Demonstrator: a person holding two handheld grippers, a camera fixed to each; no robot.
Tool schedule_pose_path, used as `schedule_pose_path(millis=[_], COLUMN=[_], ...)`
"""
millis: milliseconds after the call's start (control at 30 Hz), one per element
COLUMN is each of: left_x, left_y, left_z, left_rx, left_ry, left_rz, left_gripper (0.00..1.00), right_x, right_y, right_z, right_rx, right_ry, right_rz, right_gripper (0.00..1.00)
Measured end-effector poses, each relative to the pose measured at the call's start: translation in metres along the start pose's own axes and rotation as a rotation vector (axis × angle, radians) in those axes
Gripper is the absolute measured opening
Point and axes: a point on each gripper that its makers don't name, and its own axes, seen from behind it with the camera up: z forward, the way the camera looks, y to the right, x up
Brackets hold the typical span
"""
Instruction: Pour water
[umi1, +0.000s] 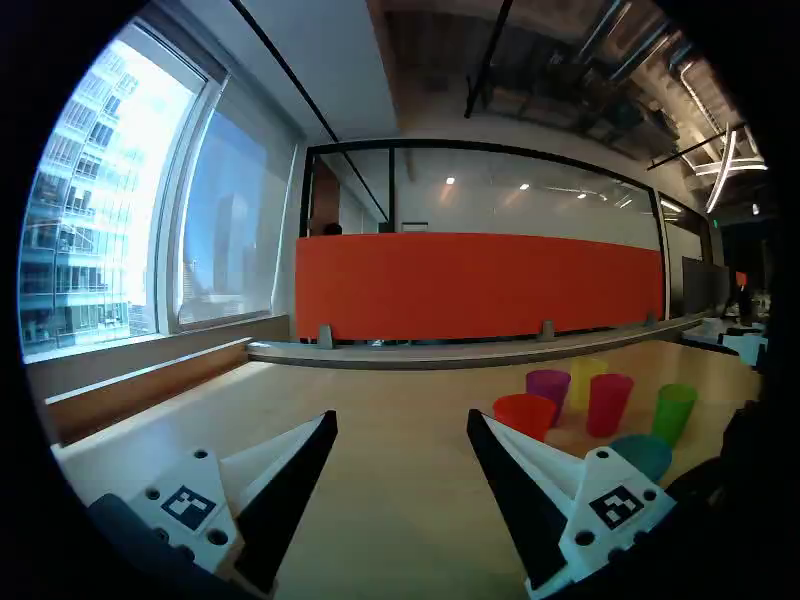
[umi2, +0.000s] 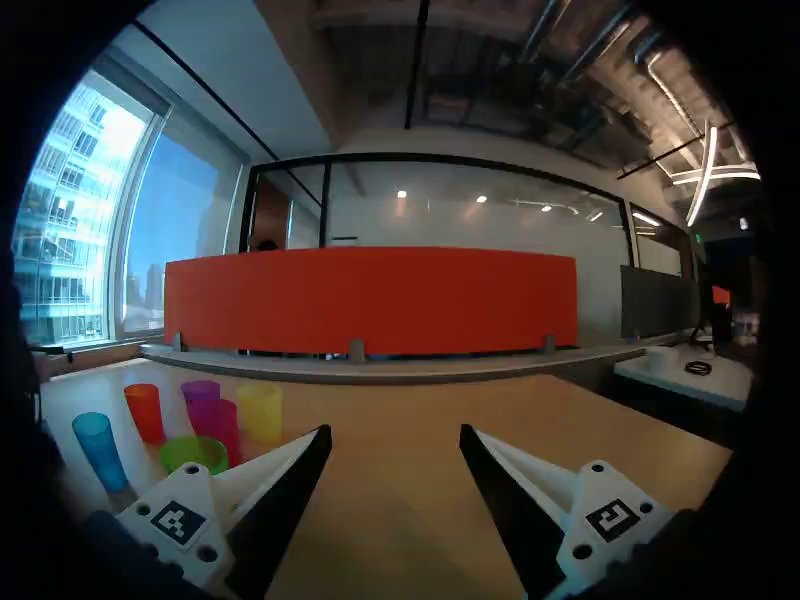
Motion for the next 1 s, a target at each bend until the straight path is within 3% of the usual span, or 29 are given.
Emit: schedule_pose_path(millis=[300,567,1000], left_x=[0.001,0.007,0.071], left_y=[0.002,0.001,0.011], left_z=[0.003,0.004,0.016], left_rx=[-0.004,-0.004,-0.067], left_ry=[-0.003,-0.039,-0.040], left_rz=[0.000,0.004,-0.048], left_gripper=[0.96,0.96,0.96], right_x=[-0.003,0.015,0.076], right_y=[-0.003,-0.009,-0.022], right_z=[0.001,-0.001,0.005], right_rx=[0.018,0.032,0.103], right_ry=[-0.029,-0.028,-0.045], right_rz=[-0.009,-0.038,-0.014], right_gripper=[0.99,0.99,0.99])
